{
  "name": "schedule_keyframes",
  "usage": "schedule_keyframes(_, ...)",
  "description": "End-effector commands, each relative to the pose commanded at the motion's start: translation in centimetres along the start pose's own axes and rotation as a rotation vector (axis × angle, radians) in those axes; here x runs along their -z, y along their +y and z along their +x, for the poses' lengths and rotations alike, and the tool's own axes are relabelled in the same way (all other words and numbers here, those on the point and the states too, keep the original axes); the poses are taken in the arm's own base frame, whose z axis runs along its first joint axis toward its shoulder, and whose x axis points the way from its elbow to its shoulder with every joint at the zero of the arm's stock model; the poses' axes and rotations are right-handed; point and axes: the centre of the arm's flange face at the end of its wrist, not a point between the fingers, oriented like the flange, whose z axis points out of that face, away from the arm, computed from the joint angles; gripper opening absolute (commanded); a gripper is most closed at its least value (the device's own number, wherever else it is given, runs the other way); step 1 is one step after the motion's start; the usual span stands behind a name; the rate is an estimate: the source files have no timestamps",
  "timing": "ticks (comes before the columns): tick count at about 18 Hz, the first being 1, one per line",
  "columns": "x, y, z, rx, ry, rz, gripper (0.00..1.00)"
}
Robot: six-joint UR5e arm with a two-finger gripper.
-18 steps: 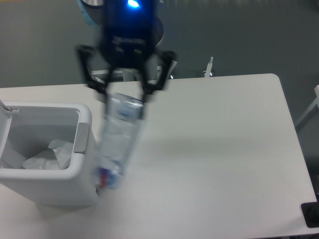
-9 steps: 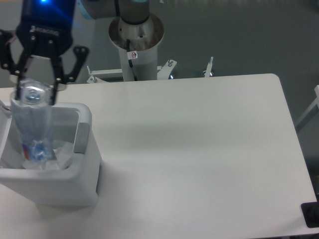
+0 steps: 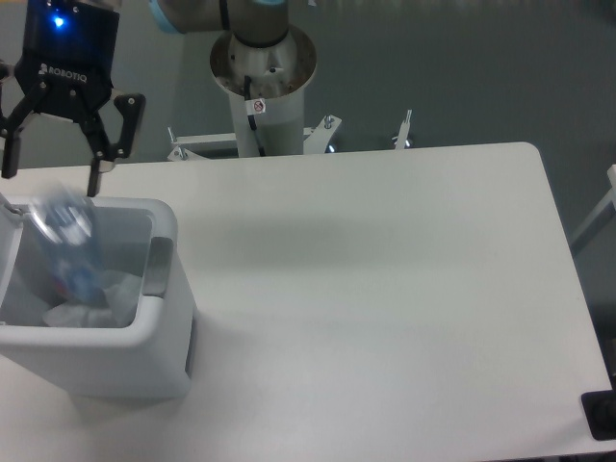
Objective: Place the trash in the trash can
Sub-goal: 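Open the gripper to drop the bottle into the bin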
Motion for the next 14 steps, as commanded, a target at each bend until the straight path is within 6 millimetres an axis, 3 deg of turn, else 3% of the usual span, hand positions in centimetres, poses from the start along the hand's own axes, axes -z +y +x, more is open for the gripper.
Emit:
schedule_keyframes(3,1.3,-0.8,-2.9,0.023,-0.044,0.027,1.0)
schedule_keyframes(5,2.7,-1.7,-8.1,0.075,-0.117,0.057,1.0)
schedule_keyframes(6,2.8,-2.4,-9.3,0.064,-0.134,0.063,1.0)
schedule_keyframes(8,1.7,-2.9,-10.2,-0.023,-0.139,0.047,1.0)
schedule_keyframes(14,2.5,-3.2,-11.8,-0.162,-0.173,0.037,1.0)
